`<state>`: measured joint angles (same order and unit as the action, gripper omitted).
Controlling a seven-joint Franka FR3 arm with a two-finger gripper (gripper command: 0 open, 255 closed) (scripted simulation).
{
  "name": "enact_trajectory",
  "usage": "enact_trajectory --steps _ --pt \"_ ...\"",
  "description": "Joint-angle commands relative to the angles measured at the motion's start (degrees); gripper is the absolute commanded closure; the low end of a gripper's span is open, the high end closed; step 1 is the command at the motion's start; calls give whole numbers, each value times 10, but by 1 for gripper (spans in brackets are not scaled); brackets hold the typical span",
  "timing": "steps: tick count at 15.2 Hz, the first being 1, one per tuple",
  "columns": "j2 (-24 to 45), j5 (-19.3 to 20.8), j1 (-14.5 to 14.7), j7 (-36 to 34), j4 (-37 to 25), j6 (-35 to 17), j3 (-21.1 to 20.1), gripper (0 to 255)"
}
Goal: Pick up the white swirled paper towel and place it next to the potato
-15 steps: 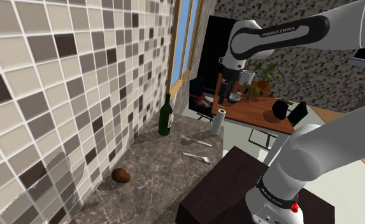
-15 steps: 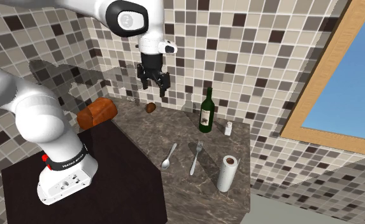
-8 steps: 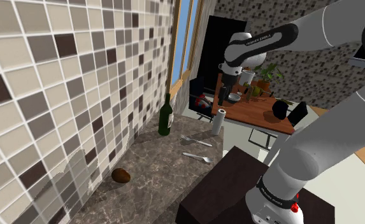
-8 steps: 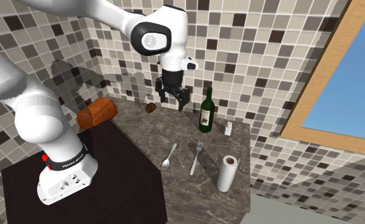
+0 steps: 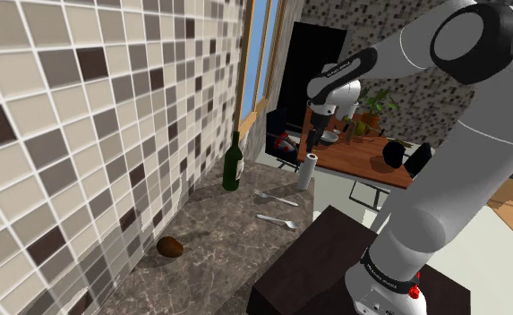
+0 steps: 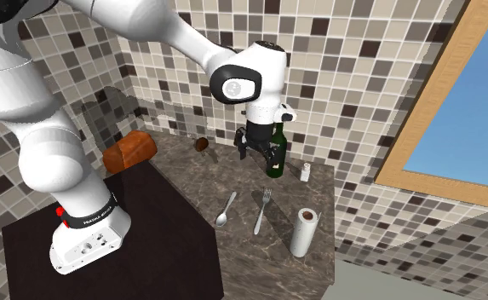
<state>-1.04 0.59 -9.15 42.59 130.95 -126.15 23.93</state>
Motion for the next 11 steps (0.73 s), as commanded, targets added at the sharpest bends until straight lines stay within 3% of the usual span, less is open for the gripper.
enact_trajectory --steps 1,11 --pt "47 -24 -7 33 -31 -12 9 0" --pt "274 -137 -91 167 -218 -28 -3 0"
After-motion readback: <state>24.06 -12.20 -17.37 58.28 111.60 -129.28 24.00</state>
